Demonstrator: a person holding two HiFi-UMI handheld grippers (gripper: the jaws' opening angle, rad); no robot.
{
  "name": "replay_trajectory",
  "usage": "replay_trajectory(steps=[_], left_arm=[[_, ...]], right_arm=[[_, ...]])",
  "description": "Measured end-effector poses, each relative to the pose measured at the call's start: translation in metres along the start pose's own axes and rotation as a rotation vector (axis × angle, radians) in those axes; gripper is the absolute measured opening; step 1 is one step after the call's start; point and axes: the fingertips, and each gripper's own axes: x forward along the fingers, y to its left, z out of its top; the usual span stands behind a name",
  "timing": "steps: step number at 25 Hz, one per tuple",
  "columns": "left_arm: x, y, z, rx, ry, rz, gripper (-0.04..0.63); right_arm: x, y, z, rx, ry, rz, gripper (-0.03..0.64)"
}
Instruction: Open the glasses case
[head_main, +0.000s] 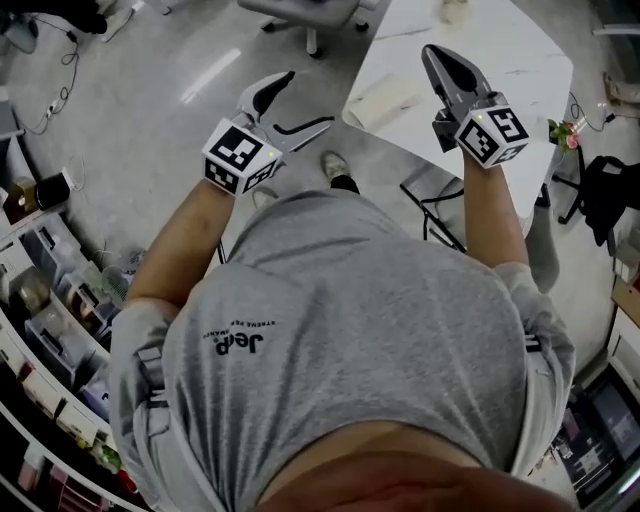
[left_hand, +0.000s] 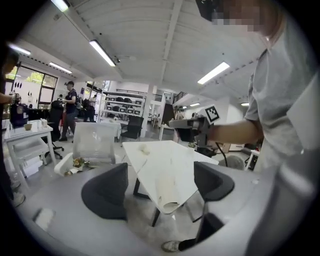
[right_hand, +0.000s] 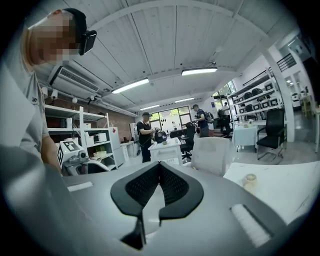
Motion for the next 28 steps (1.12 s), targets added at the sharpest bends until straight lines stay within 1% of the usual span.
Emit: replay_trajectory(steps=[5,7,10,14,17,19,25,28], left_arm=[[0.066,-0.027,-0.042,0.052,0.107,-0.071,0.441],[0.087,-0.037,-0.055,0.065,0.142,-0.099,0.440],[0.115,-0.046,-0.079,0.104,0.197,-0.127,0.440],[0.144,-0.057,-0.112,0.140,0.276,-0.143,0.440],[0.160,-0.062,-0.135,0.183,0.332,-0.138,0.440],[0.167,-0.063,-0.147,0.198,0.358,-0.127,0.435],[0.179,-0.060,-0.164,0.217,0.397,-0.114,0.363],[0.178,-0.057,-0.167,0.225,0.405,-0.111,0.295]], right_arm=[[-0.028,-0.035,-0.024,0.032,0.004,-0.050,0.003],[-0.036,-0.043,-0.033,0.044,0.005,-0.063,0.003],[-0.044,-0.053,-0.047,0.058,0.011,-0.073,0.003],[-0.052,-0.063,-0.062,0.080,0.020,-0.081,0.003],[-0.056,-0.069,-0.069,0.091,0.021,-0.083,0.003],[-0.058,-0.072,-0.074,0.091,0.028,-0.082,0.003],[-0.062,-0.080,-0.082,0.106,0.024,-0.090,0.003],[-0.062,-0.081,-0.084,0.109,0.025,-0.095,0.003]])
